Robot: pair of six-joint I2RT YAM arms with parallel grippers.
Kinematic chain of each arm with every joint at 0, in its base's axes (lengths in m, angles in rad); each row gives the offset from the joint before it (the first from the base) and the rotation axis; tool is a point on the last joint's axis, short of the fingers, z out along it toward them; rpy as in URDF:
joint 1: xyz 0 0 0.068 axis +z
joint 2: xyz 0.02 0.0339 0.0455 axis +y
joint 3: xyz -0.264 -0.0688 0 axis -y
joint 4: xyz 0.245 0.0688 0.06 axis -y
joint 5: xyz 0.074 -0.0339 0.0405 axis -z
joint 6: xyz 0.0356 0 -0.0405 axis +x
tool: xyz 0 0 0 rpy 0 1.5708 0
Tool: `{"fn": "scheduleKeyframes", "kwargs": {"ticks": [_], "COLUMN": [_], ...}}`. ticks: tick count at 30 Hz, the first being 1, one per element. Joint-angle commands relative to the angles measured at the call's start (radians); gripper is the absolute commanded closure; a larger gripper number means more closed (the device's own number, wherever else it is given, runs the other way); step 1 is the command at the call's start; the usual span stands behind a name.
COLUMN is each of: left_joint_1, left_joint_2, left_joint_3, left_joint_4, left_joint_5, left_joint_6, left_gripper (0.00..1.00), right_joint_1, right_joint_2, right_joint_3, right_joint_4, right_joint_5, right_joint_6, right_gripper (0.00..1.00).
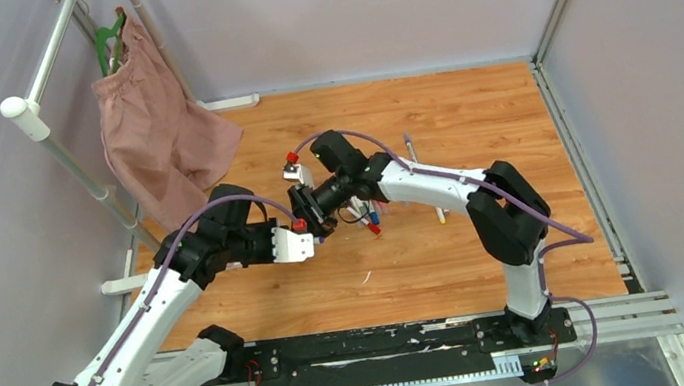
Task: Open the pen caps
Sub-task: Open the pen cap from the pen.
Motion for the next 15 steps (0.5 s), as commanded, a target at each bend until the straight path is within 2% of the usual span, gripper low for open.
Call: {"fn": "scheduleKeyframes", "kwargs": {"ticks": [1,4,5,11,15], "left_joint_1": [-0.012,-0.012,-0.011,-0.012,-0.011], "left_joint_2": [-0.004,-0.001,0.0,0.021,0.054], "left_joint_3": [-0.003,-0.004,-0.006,-0.051,-0.08], "left_joint_4": [-0.024,-0.029,-0.03,-0.028,0.005], "left_joint_5": [0.004,0.008,0.001,-0.127,-0.223], "left_joint_6": [0.05,0.073,0.081,0.194,0.237], "left_gripper": [1.0,1.0,1.0,1.0,1.0], "right_joint_1": [0.015,0.015,0.015,-0.009,-0.035], "right_joint_2": [0.029,0.018,0.008,-0.125,-0.247], "right_joint_3": [-0.011,-0.05,-0.078,-0.285,-0.439], "right_joint_4": [0.079,0.107,0.11,0.11,0.037], "right_joint_5": [-0.081,-0.096,-0.097,-0.09,-0.075], "right_joint_6": [0.065,0.074,0.07,0.043,-0.001], "right_gripper": [0.66,0.94,1.0,1.0,1.0]}}
